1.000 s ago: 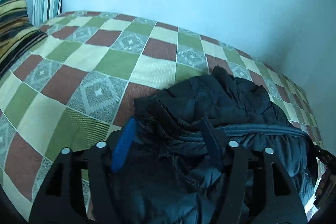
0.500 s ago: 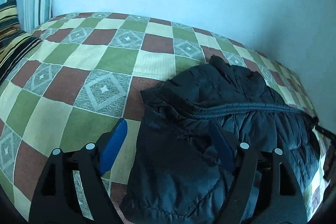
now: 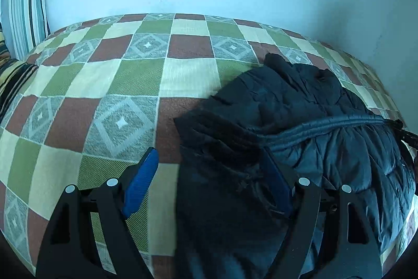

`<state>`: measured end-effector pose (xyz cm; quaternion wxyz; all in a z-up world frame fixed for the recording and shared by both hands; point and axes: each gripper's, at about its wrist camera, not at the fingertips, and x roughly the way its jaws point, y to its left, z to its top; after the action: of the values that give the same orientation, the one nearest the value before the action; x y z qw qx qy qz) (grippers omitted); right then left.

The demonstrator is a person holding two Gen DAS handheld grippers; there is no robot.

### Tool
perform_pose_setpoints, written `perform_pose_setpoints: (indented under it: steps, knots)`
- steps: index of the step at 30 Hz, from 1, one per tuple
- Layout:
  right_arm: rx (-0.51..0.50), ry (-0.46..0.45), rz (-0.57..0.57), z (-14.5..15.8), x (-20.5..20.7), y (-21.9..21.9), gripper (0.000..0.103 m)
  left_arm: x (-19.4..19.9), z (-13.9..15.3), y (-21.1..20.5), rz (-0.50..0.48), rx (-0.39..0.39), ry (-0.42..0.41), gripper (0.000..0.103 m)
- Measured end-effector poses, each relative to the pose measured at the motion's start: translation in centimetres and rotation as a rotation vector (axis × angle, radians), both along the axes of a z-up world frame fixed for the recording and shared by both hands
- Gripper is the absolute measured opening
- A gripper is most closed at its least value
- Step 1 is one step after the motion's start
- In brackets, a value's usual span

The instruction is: Fold large clothes

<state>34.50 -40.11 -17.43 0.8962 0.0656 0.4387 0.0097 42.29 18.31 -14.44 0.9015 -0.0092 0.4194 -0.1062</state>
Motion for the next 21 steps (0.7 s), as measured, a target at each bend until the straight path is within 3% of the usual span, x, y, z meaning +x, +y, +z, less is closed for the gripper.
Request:
perform_pose_setpoints:
  steps: [7,10,11,14,16,18,21]
  knots:
    - [-0.007,-0.004,0.003,-0.7,0.0,0.5,0.033,3.1,-1.6,-0.4,-0.093,0.024,0.115,0.076]
    - [-0.014,-0.014,0.006,-0.6,-0.1,0.8,0.027,3.6,-2.8,-0.8,-0.134,0.006,0.177,0.056]
    - [-0.017,-0.016,0.006,-0.6,-0.1,0.9,0.026,3.5,-3.0,-1.0,-0.137,0.015,0.182,0.054]
    - [-0.029,-0.037,0.000,-0.2,-0.3,1.3,0.020,3.0,-2.8,-1.4,-0.134,0.043,0.156,0.036]
    - [-0.042,-0.049,-0.003,0.1,-0.5,1.6,0.017,2.6,-2.4,-1.2,-0.104,0.058,0.135,0.016]
    - [-0.052,-0.064,-0.006,0.6,-0.8,1.8,0.015,2.1,-1.7,-1.1,-0.091,0.052,0.105,0.009]
    - [-0.056,-0.101,-0.017,1.7,-1.3,1.9,0.014,0.9,0.1,-1.5,-0.079,0.098,0.029,0.007]
